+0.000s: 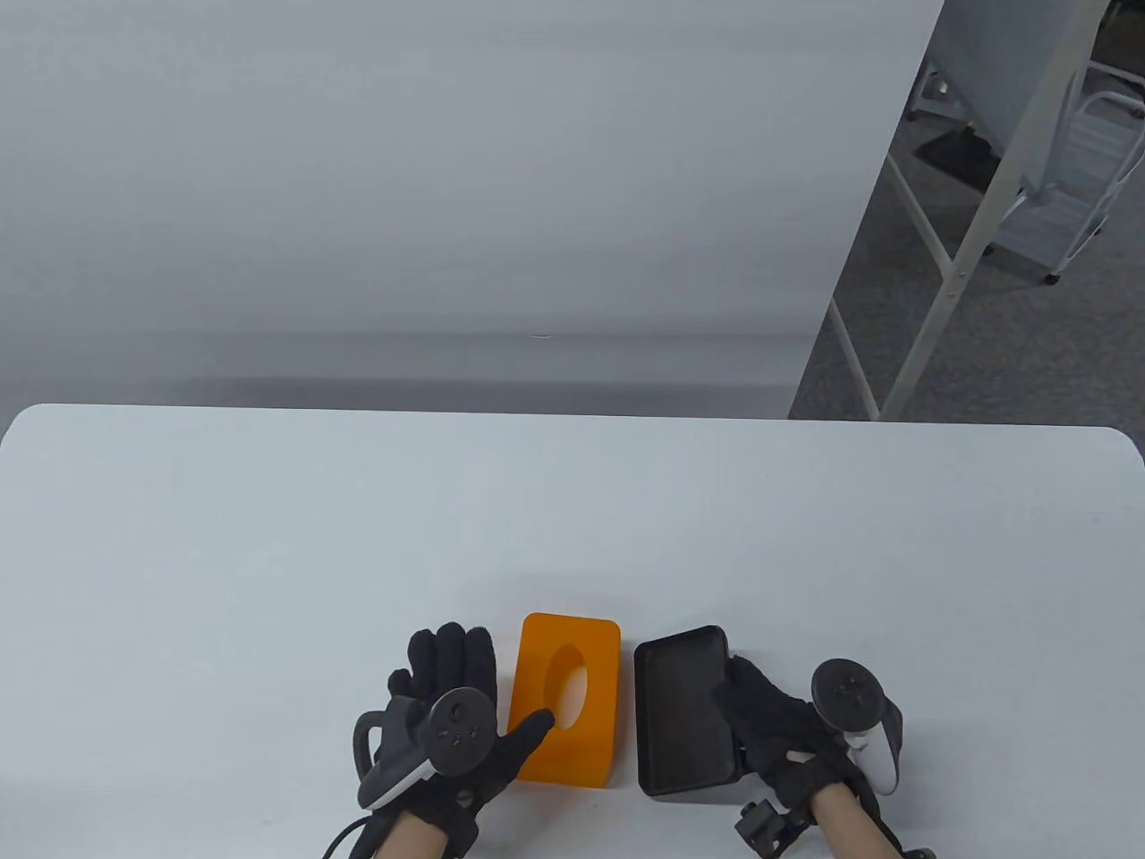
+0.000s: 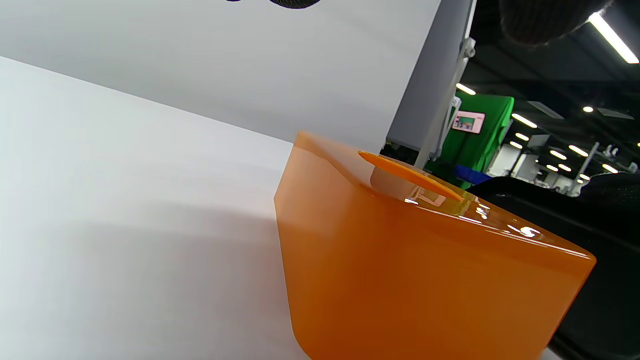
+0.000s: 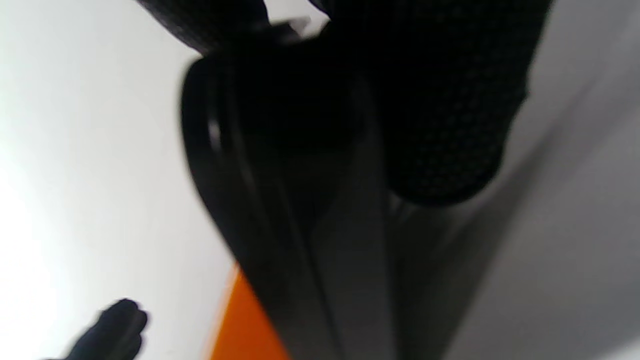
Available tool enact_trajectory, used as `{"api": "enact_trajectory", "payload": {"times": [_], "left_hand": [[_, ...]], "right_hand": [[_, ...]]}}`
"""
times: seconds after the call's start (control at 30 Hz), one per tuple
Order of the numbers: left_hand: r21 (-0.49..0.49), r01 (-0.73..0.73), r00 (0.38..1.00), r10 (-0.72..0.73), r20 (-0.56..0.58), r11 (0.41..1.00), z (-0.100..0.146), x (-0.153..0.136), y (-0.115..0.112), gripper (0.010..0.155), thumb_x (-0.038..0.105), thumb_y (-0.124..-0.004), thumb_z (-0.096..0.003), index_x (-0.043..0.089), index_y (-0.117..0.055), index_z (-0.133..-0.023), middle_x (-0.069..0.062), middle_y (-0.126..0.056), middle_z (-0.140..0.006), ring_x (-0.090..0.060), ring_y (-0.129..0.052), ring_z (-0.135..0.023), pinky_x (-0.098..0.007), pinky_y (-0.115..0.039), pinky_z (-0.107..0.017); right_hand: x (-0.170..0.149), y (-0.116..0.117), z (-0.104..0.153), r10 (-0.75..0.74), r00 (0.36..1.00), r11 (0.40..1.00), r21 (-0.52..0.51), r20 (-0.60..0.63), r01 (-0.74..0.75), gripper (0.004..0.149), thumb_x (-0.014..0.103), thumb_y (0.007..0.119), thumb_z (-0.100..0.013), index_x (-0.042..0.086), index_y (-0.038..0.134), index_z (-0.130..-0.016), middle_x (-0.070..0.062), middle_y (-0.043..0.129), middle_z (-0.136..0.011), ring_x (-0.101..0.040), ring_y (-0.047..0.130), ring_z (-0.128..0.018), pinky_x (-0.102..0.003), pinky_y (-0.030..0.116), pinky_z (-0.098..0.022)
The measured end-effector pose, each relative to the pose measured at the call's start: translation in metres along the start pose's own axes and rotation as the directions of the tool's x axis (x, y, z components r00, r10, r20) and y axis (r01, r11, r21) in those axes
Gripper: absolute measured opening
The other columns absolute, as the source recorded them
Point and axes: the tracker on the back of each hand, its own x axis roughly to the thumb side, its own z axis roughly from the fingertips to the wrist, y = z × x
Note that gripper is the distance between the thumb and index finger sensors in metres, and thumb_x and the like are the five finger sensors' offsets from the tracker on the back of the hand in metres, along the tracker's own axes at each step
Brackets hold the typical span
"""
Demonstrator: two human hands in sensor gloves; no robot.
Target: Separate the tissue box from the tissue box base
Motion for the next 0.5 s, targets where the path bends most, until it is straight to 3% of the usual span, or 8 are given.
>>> {"api": "enact_trajectory", "payload": {"times": [0.2, 0.5], "left_hand": [[-0.025, 0.006, 1.0, -0.006, 0.001, 1.0, -0.003, 0.002, -0.005, 0.106, 0.077, -0.052, -0.0511, -0.007, -0.028, -0.111, -0.038, -0.019, -0.11, -0.07, -0.018, -0.095, -0.083, -0.034, -0.058], [-0.047, 0.031, 1.0, -0.031, 0.0, 0.998, -0.005, 0.002, -0.01, 0.106, 0.077, -0.053, -0.0511, -0.007, -0.029, -0.111, -0.038, -0.019, -0.11, -0.07, -0.018, -0.095, -0.083, -0.034, -0.058]], "right_hand": [[-0.001, -0.003, 0.008, 0.149, 0.989, 0.988, -0.037, -0.004, -0.149, 0.068, 0.038, 0.069, -0.057, -0.008, 0.045, -0.101, -0.037, 0.075, -0.086, -0.037, 0.103, -0.058, -0.027, 0.097, -0.022], [0.013, 0.002, 0.022, 0.36, 0.93, 0.933, -0.048, 0.078, -0.357, 0.068, 0.037, 0.068, -0.058, -0.006, 0.042, -0.103, -0.04, 0.066, -0.092, -0.049, 0.092, -0.07, -0.037, 0.095, -0.029]]}}
